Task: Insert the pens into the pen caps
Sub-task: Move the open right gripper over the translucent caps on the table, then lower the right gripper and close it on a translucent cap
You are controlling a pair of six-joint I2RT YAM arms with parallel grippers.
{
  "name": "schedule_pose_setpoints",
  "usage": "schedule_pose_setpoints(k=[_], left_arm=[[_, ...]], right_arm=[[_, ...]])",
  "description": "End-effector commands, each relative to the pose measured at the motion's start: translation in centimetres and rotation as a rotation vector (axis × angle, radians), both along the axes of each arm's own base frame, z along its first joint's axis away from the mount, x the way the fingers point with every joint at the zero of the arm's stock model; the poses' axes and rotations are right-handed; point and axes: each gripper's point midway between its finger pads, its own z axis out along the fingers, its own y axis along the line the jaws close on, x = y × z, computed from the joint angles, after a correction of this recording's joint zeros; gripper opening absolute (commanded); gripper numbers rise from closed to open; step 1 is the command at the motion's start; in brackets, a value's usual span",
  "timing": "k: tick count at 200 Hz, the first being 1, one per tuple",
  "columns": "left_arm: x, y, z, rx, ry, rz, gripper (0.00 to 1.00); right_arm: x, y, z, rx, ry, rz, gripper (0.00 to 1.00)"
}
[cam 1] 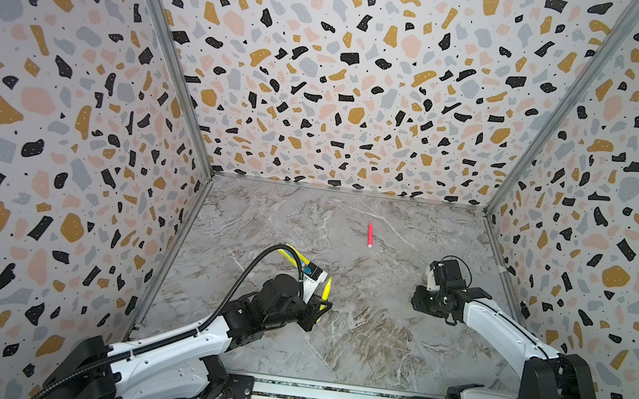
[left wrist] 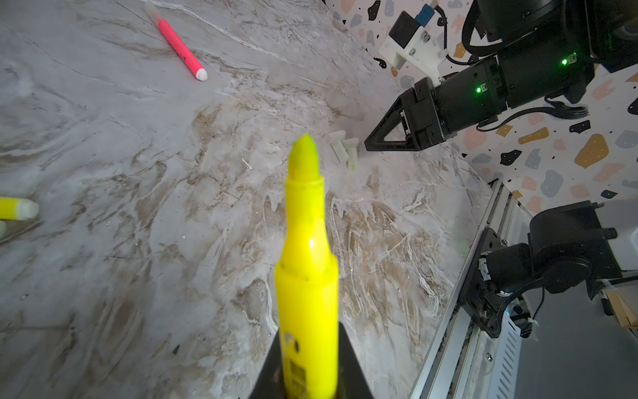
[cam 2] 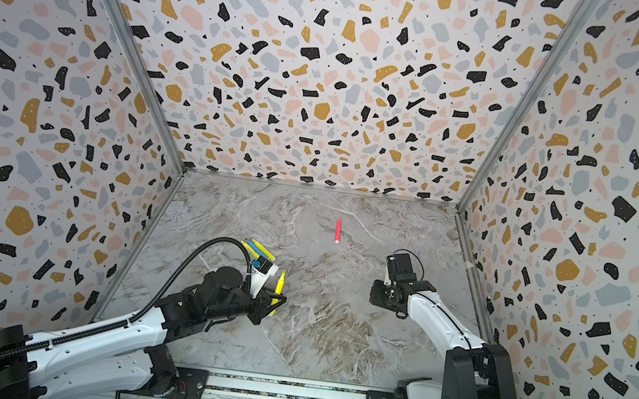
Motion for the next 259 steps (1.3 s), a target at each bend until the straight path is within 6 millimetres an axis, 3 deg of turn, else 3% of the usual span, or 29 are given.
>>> schedule_pose_setpoints(k=[1,32,99,259], left_arm=[[0.3,-0.4,1.2,-0.014,-0.044,-0.005,0.0],[0.1,-0.4,1.2,-0.011,-0.043,-0.002,0.0],[0.0,-0.1,1.2,-0.001,-0.049,0.006,0.0],[0.0,0.1,1.5,-0.001,-0.065,0.01,0.0]], right_arm=[[0.1,-0.5,-0.5,-0.028,0.011,-0.018,0.33],[0.5,0.1,-0.8,-0.031,0.017,-0.008,0.29],[1.6,1.0,-1.3,-0.048,0.017,-0.021,0.29],[2.0,0.5,-2.9,-0.115,0.044,-0.069,0.29]])
